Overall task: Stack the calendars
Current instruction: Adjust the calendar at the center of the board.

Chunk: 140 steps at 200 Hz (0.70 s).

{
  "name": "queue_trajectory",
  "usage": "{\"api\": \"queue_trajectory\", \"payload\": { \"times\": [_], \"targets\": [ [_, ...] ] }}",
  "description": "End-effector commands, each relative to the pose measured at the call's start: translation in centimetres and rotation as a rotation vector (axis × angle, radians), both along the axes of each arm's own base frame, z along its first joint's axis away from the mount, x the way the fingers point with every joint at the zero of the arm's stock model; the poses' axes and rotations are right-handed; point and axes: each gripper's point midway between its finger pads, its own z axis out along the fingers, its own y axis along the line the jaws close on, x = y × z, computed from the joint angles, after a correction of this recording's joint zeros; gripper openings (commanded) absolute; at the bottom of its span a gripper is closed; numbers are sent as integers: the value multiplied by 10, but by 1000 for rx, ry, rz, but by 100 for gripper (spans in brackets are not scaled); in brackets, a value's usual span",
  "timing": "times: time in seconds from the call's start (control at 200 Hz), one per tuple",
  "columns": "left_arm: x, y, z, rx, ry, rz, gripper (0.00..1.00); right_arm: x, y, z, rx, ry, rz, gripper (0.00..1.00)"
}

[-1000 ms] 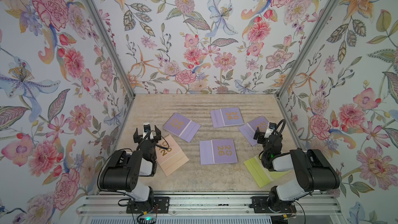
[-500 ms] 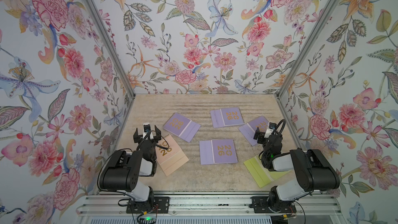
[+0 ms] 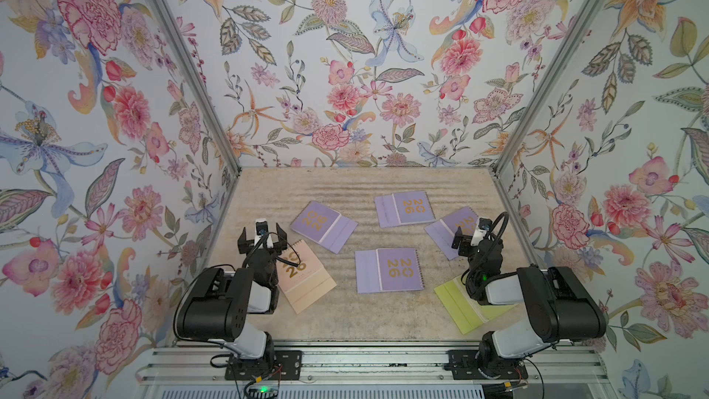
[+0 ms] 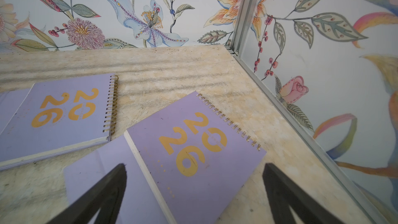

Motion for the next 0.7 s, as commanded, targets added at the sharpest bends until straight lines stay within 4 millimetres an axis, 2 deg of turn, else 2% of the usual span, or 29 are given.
{"api": "queue_trajectory", "payload": {
  "times": [0.0,0.075,0.15,0.255,0.475,0.575,0.696],
  "targets": [
    [1,0,19,5,-26,14,100,5,8,31,-32,41,-2,99],
    [13,1,29,9,29,52,100,0,11,41,7,125,-37,99],
    [26,-6,35,12,109,45,100,-13,12,53,30,168,-112,99],
    [41,-23,44,-24,180,27,100,-37,28,60,111,248,-166,99],
    [64,-95,47,-55,344,-124,96,-84,85,51,355,434,-165,99],
    [73,-131,41,-167,387,-245,86,-107,107,36,512,522,-168,99],
    [84,-176,30,-285,451,-374,69,-132,133,21,676,576,-161,99]
  ]
}}
